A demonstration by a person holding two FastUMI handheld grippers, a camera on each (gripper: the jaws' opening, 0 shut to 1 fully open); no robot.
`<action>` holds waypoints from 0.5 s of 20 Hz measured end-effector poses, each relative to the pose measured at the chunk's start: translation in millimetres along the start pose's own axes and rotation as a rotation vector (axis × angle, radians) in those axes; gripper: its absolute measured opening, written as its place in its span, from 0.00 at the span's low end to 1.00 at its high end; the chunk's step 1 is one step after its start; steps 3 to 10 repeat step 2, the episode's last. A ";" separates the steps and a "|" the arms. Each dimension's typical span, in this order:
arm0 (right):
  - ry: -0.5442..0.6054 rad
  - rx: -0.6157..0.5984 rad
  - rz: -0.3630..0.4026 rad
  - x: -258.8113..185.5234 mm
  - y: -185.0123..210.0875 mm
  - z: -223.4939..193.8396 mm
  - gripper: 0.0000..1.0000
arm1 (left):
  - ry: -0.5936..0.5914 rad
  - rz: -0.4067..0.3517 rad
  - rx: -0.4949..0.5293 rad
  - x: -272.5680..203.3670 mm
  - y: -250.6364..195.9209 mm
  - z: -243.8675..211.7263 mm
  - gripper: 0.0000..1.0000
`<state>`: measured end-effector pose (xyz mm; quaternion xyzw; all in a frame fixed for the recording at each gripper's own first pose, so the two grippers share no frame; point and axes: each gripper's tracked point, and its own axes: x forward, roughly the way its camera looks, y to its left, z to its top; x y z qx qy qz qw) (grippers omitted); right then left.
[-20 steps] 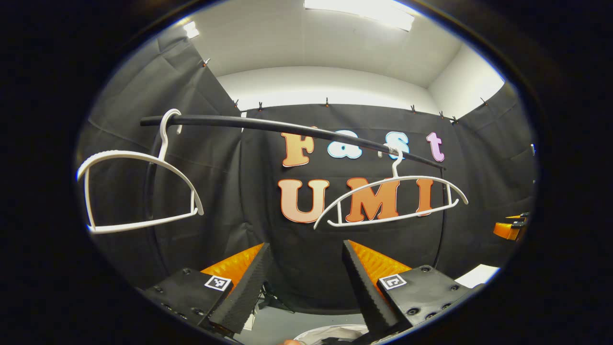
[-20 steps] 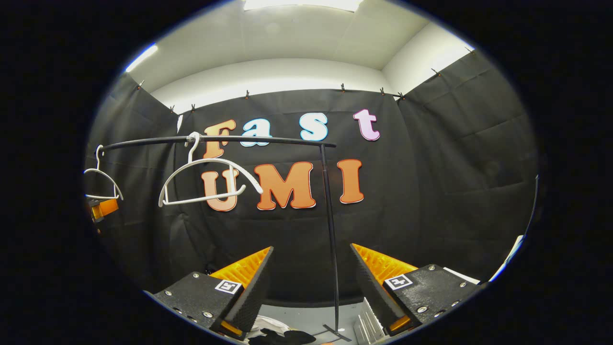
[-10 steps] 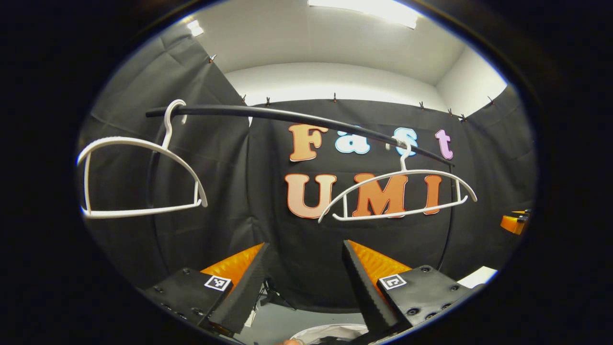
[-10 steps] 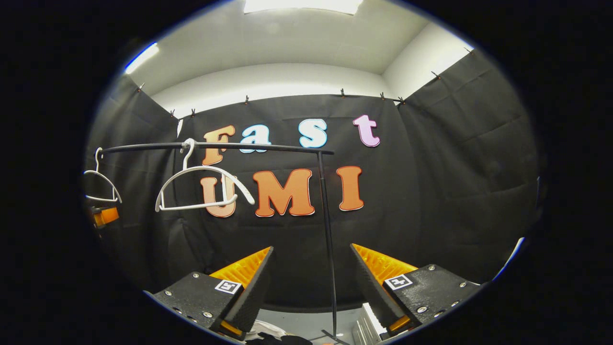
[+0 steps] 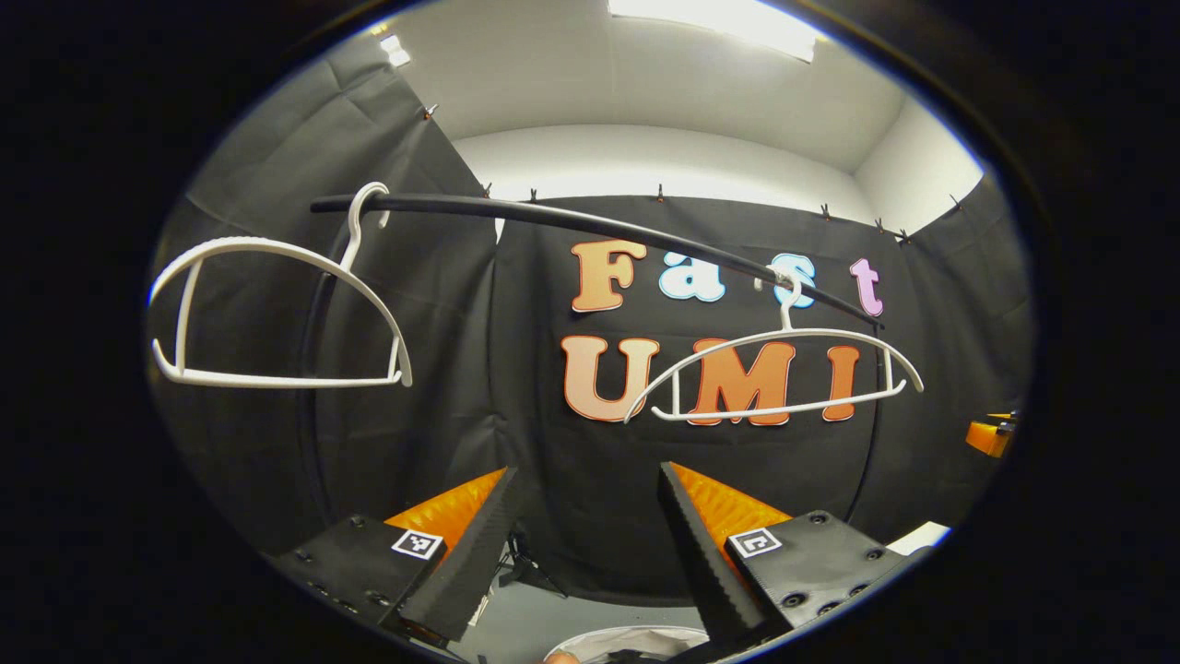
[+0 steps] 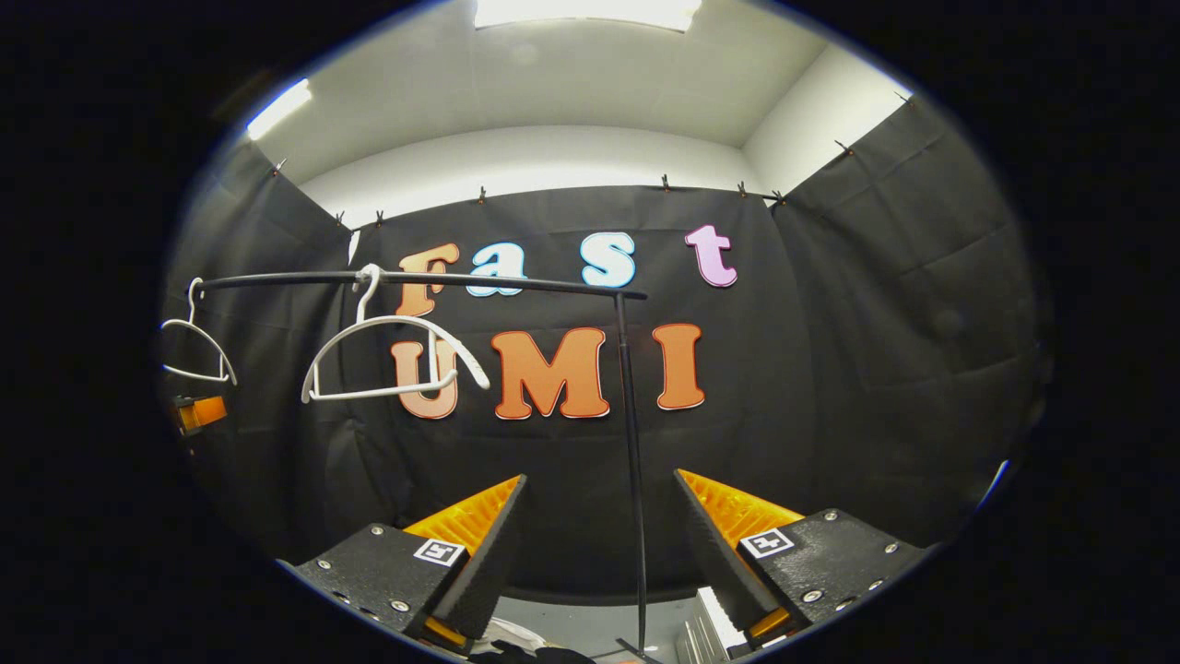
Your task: Grasp the clothes on the hanger with both hands and then place them into the laundry hamper below.
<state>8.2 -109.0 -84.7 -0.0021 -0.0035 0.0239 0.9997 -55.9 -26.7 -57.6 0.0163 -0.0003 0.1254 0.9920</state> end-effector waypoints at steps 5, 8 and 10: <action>0.002 0.003 0.001 8.2 -1.8 -7.7 0.93 | -0.010 0.011 0.004 6.3 -1.0 0.0 0.97; 0.002 0.003 0.001 8.2 -1.8 -7.7 0.93 | -0.010 0.011 0.004 6.3 -1.0 0.0 0.97; 0.002 0.003 0.001 8.2 -1.8 -7.7 0.93 | -0.010 0.011 0.004 6.3 -1.0 0.0 0.97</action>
